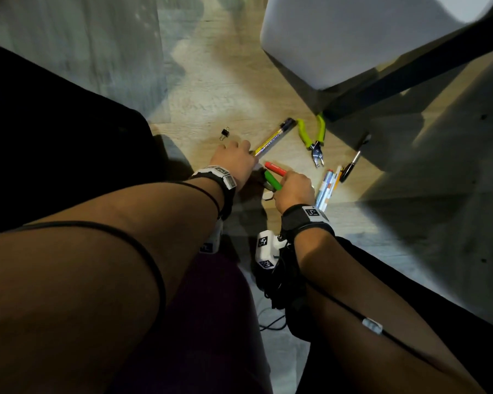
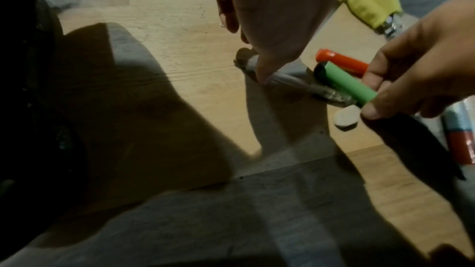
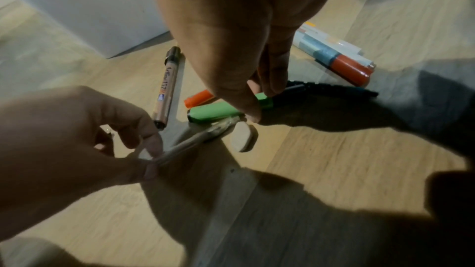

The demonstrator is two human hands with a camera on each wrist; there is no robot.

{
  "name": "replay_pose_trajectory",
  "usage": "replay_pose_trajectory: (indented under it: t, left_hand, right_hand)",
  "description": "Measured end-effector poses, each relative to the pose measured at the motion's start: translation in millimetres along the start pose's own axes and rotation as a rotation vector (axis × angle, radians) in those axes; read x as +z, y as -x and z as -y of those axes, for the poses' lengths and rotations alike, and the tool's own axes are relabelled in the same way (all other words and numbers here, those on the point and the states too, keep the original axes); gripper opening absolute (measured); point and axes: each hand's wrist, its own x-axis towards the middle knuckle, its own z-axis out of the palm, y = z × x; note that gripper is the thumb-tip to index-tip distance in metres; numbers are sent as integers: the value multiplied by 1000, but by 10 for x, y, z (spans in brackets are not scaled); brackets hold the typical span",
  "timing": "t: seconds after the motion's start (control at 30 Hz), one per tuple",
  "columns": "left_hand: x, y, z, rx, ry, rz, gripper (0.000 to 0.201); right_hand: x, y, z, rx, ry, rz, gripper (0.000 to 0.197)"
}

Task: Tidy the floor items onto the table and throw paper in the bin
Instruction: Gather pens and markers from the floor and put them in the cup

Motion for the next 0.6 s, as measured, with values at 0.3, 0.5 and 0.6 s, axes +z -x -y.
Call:
replay_pose_trajectory:
  t: [0.3, 0.5, 0.6]
  left_hand:
    - [-151, 174, 152, 63, -14, 109, 30]
    - [-1147, 554, 130, 157, 108, 195, 26]
    - [-1851, 874, 219, 155, 231, 99, 23]
  right_hand:
    - [-309, 139, -159, 60, -308, 15, 29]
    - [-1221, 507, -182, -28, -654, -22, 34]
    - [-1795, 909, -80, -121, -660, -22, 26]
